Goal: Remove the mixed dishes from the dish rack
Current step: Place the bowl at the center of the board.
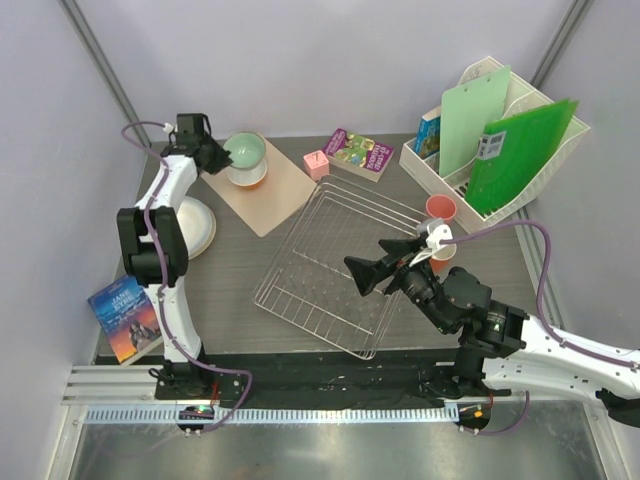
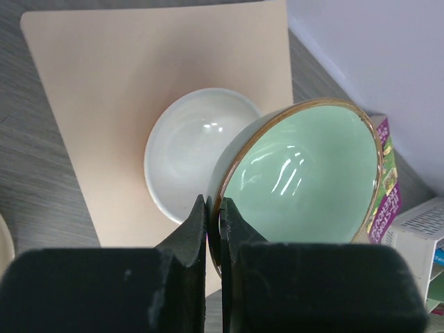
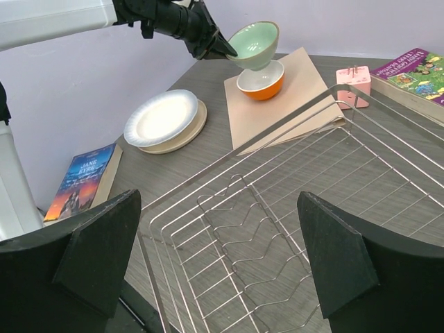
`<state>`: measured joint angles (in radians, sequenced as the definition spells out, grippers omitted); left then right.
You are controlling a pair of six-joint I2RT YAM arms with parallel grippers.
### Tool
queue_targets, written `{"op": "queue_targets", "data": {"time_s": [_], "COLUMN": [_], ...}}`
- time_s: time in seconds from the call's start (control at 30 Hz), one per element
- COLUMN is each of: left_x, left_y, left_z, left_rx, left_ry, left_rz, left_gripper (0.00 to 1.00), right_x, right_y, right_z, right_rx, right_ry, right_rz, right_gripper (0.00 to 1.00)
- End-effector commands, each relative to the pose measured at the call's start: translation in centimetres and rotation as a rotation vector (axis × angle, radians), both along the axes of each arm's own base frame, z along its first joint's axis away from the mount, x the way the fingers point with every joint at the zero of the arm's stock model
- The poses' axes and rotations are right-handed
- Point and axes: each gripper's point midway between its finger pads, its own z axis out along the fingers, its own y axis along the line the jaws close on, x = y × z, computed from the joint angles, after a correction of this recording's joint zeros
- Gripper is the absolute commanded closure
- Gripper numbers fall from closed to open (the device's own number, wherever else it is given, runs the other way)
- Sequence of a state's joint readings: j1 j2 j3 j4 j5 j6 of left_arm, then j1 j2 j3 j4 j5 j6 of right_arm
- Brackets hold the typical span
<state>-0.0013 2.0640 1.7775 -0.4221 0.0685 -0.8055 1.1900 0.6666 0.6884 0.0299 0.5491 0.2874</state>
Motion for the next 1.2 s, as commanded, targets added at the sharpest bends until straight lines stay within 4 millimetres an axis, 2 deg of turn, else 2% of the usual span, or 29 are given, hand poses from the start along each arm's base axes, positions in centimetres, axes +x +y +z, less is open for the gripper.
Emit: {"op": "queue_targets", "data": {"time_s": [0.0, 0.13, 0.17, 0.37, 0.47, 0.5, 0.7, 0.8, 0.83, 0.87, 0.9, 1.0, 1.1, 1.17], "left_x": [3.8, 3.9, 3.7, 2.5, 2.1, 2.2, 1.6, 1.4, 1.4, 1.5, 1.5, 1.6, 1.8, 1.7], "left_y": [-1.4, -1.7, -1.6, -1.7, -1.6, 0.0, 0.6, 1.0, 1.1, 1.1, 1.2, 1.3, 1.5, 1.7], "left_z": [6.3, 4.4, 3.4, 0.7, 0.2, 0.0, -1.2, -1.2, -1.2, -0.9, -0.4, 0.7, 2.2, 4.2], "left_rx": [-0.065, -0.073, -0.074, -0.069, -0.066, -0.062, -0.053, -0.059, -0.059, -0.061, -0.06, -0.061, -0.059, -0.058], "left_ry": [-0.218, -0.179, -0.159, -0.12, -0.114, -0.111, -0.074, -0.066, -0.064, -0.072, -0.078, -0.097, -0.12, -0.151], "left_rz": [-0.042, -0.052, -0.051, -0.058, -0.06, -0.033, -0.028, -0.016, -0.014, -0.015, -0.014, -0.016, -0.014, -0.013], "left_gripper": [1.0, 1.0, 1.0, 1.0, 1.0, 1.0, 1.0, 0.86, 0.75, 0.69, 0.58, 0.44, 0.36, 0.33], "right_x": [0.5, 0.6, 0.6, 1.0, 1.1, 1.2, 1.3, 1.3, 1.4, 1.4, 1.4, 1.5, 1.5, 1.5], "right_y": [-0.3, -0.1, -0.1, 0.0, 0.3, 0.3, 0.3, 0.1, 0.0, 0.0, -0.1, 0.0, 0.0, 0.0], "right_z": [1.3, 0.9, 0.9, 0.7, 0.3, 0.3, -0.4, -0.3, -0.4, -0.3, -0.3, -0.4, -0.4, -0.5], "right_rx": [0.063, 0.054, 0.055, 0.042, 0.032, 0.031, 0.028, 0.035, 0.031, 0.034, 0.035, 0.034, 0.037, 0.041], "right_ry": [-0.014, -0.009, -0.008, -0.007, 0.0, 0.001, 0.013, 0.011, 0.012, 0.01, 0.009, 0.012, 0.016, 0.018], "right_rz": [-0.031, -0.029, -0.031, -0.037, -0.033, -0.034, -0.037, -0.038, -0.043, -0.043, -0.043, -0.043, -0.042, -0.042], "right_gripper": [0.0, 0.0, 0.0, 0.0, 0.0, 0.0, 0.0, 0.0, 0.0, 0.0, 0.0, 0.0, 0.0, 0.0]}}
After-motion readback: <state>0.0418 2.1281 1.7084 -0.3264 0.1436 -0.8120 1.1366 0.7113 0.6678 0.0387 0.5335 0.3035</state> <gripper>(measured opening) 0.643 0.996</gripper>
